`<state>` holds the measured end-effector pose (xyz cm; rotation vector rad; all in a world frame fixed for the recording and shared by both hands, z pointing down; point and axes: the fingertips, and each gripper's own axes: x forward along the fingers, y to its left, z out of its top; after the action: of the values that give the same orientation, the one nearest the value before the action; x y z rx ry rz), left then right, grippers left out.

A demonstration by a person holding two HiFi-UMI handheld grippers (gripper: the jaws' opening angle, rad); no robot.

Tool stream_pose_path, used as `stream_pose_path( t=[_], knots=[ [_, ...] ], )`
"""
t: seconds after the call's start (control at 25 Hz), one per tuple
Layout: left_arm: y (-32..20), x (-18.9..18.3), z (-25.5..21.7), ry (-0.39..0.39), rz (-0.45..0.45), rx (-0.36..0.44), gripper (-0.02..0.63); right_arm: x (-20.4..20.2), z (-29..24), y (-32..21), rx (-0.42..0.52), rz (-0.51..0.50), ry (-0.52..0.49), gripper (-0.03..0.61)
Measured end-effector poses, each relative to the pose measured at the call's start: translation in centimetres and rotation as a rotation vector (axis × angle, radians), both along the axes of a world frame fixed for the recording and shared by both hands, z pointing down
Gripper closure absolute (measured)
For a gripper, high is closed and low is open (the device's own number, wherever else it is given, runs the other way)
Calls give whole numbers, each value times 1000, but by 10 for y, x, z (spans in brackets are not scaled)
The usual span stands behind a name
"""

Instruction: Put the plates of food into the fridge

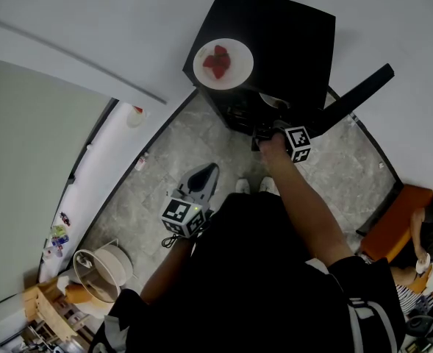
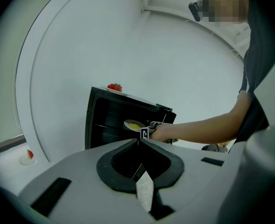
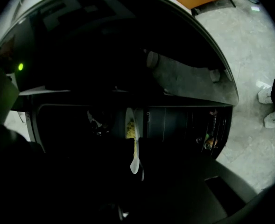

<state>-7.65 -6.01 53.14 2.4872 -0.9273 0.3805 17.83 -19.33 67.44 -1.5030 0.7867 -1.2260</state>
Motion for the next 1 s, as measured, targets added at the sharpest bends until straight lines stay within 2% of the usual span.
stream_pose_path(
  t=[0.12, 0.2, 0.24, 0.56, 0.76, 1.0],
  knots=[
    [-1, 0, -2, 8, -9, -1, 584, 0, 3, 7, -5, -3, -18, 540],
    [-2, -1, -4, 28, -29, -2, 586, -4, 0, 12, -24, -24, -26, 435],
    [-3, -1, -5, 37, -36, 0, 590, -6, -2, 14, -25, -36, -29, 420],
    [2, 5, -8, 37, -34, 9, 592, -8, -6, 28, 0, -108, -1, 420],
    [3, 8, -10, 113, -53, -13, 592, -12, -15, 37, 21, -161, 18, 420],
    [5, 5, -12, 114, -65, 15, 591, -19, -31, 47, 72, -229, 44, 420]
  ],
)
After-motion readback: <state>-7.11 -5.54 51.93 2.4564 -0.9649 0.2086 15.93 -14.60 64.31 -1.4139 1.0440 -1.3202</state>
